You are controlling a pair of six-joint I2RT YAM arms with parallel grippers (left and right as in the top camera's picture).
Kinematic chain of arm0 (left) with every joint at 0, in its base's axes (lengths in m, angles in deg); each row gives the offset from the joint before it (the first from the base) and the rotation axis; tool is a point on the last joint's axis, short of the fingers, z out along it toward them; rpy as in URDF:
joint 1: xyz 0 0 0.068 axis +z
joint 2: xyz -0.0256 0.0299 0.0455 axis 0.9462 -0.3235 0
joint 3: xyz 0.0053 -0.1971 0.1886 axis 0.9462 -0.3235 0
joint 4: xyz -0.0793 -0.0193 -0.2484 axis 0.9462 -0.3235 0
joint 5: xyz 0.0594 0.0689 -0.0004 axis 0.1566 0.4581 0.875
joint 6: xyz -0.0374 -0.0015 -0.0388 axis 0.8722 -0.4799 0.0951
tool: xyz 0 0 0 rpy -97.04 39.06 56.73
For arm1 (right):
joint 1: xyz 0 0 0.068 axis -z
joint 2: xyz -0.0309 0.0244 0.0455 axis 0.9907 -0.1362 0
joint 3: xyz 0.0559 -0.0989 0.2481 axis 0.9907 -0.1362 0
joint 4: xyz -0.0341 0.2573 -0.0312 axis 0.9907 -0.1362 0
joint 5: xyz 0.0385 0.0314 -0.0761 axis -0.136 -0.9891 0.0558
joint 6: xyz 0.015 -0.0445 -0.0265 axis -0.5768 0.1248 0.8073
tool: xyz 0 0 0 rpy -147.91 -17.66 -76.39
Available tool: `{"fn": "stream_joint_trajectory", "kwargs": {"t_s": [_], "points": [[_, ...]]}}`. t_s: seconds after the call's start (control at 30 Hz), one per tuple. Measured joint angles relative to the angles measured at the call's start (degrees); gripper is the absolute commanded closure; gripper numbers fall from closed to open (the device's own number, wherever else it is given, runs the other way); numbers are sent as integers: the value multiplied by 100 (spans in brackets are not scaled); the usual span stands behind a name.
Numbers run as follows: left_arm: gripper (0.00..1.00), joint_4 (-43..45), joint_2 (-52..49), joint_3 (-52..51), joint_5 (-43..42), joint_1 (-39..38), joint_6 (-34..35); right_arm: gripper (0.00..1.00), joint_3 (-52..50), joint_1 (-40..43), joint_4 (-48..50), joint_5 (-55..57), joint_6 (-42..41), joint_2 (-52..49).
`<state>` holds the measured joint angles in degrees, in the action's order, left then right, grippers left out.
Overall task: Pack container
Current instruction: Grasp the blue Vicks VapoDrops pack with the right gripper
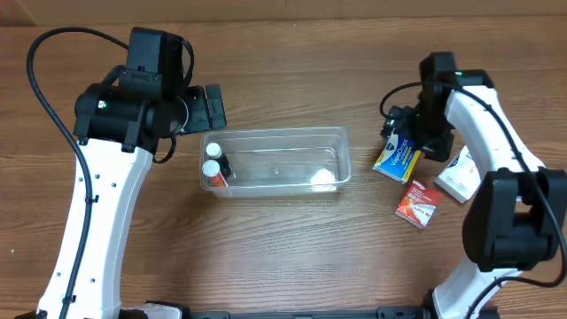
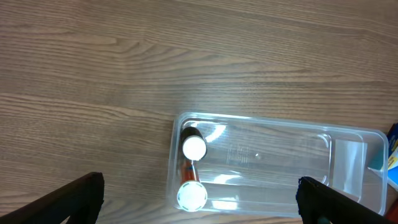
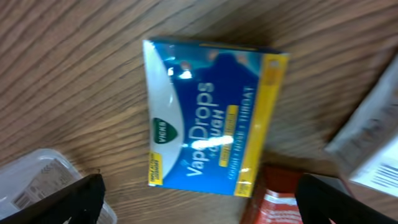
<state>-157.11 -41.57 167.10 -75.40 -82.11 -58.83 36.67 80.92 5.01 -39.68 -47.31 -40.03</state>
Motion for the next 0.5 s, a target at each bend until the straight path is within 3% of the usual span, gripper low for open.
{"fn": "stream_joint_trajectory", "kwargs": {"t_s": [0.5], "points": [[0, -63, 0, 0, 0, 0, 0, 0, -9, -103, 68, 295, -195, -525]]}}
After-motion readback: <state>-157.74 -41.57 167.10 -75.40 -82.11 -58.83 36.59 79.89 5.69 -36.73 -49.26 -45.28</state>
